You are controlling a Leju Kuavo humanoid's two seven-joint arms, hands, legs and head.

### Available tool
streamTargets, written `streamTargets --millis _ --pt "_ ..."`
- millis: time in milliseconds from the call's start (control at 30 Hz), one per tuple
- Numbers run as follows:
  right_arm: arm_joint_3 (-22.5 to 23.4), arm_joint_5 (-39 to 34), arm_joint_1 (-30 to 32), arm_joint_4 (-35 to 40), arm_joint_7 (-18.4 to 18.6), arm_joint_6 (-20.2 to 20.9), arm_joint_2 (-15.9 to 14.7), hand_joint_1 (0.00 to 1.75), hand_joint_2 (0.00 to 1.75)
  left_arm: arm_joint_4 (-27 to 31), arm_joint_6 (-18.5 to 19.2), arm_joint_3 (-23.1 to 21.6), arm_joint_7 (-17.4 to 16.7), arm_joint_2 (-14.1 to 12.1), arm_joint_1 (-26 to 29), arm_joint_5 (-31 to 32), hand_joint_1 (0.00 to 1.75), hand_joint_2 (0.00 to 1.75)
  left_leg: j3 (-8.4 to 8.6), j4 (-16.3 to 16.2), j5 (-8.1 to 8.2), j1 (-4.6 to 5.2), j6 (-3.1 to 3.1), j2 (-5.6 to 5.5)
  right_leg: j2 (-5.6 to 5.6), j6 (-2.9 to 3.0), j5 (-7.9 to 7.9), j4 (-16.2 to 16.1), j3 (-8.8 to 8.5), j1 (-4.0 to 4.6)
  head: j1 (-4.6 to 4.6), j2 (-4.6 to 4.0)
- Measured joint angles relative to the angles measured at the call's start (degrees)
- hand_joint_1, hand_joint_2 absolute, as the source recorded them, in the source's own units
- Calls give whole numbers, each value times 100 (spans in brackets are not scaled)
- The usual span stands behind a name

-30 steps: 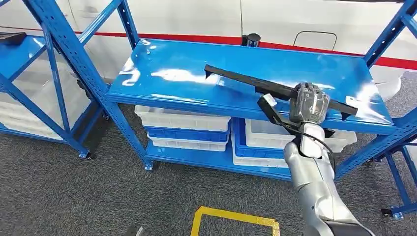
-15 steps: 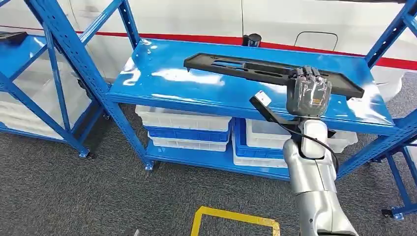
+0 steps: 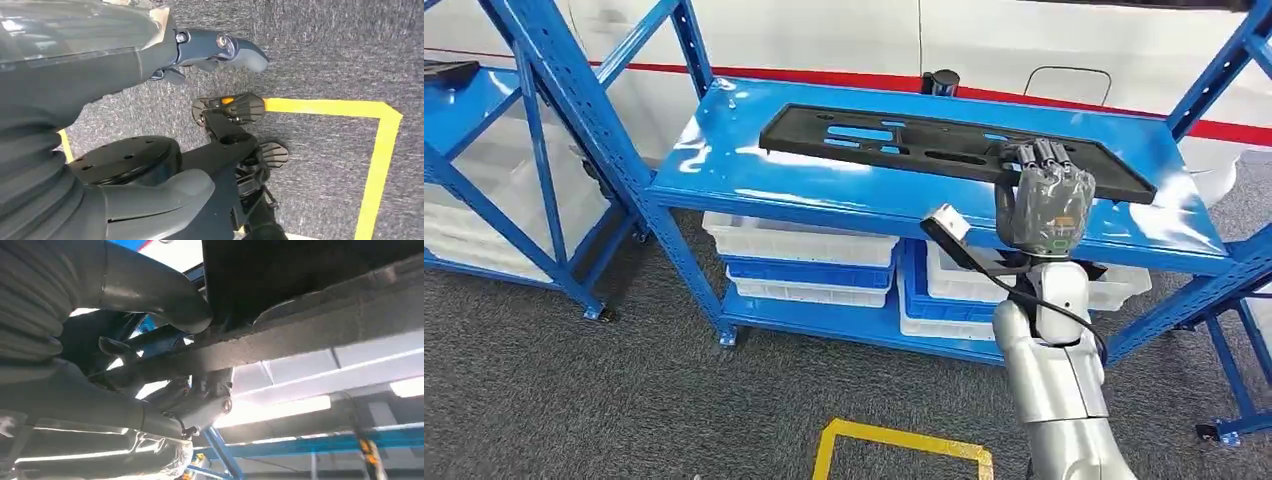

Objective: Take the parts from the cabinet and place them on the table.

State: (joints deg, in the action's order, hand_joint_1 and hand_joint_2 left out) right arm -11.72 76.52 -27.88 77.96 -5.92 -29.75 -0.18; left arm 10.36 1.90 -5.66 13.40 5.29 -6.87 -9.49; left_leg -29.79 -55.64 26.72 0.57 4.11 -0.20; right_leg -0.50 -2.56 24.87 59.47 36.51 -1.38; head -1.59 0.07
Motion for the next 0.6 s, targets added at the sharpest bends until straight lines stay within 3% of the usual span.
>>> streamTargets --millis 167,200,233,267,300,333,433,467,533,600 --pt "-8 -24 0 2 -17 -2 -9 175 175 0 -15 9 4 -2 0 -4 0 175 -8 -2 -11 -3 15 6 0 20 76 125 46 0 17 0" --pt "-79 -87 54 2 -50 -28 -44 175 175 0 -24 46 9 7 21 -7 0 175 -48 -5 -30 -2 35 10 0 72 537 1214 477 -8 28 0" --pt "-118 -131 121 -2 -65 -35 -76 175 175 0 -31 72 15 7 51 -33 0 175 -76 -24 -37 -5 23 5 5 1 575 1537 579 -15 37 0" --pt "-166 -166 132 2 -122 -55 -90 175 175 0 -48 77 39 13 77 -46 0 175 -94 -91 -15 -21 -14 -2 23 -156 119 388 -68 -47 37 0" --pt "-195 -170 133 4 -129 -61 -98 175 175 0 -52 81 50 9 77 -55 0 175 -133 -142 17 -14 -65 1 55 -131 135 -125 -335 -52 46 0" --pt "-229 -172 145 9 -133 -74 -98 175 175 0 -59 81 59 11 68 -61 0 175 -194 -161 10 10 -112 -3 29 -71 76 -74 -381 27 48 0" --pt "-262 -181 169 9 -135 -100 -105 175 175 0 -66 81 63 13 85 -63 0 175 -234 -191 -42 -4 -209 -9 29 -5 60 -100 -287 21 17 0" --pt "-275 -181 163 9 -135 -100 -105 175 175 0 -72 85 63 4 85 -63 0 175 -271 -229 13 -22 -243 -21 35 54 24 -139 -274 -54 24 0" --pt "-297 -188 171 46 -135 -109 -107 175 175 0 -79 94 63 9 83 -63 0 175 -453 -691 431 -45 -326 -7 44 183 -14 -139 -226 -40 -46 0" --pt "-347 -201 223 98 -148 -127 -107 175 175 0 -92 114 63 11 91 -63 0 175 -816 -1566 899 -87 -390 -3 55 246 -59 -139 -143 -18 -61 0"
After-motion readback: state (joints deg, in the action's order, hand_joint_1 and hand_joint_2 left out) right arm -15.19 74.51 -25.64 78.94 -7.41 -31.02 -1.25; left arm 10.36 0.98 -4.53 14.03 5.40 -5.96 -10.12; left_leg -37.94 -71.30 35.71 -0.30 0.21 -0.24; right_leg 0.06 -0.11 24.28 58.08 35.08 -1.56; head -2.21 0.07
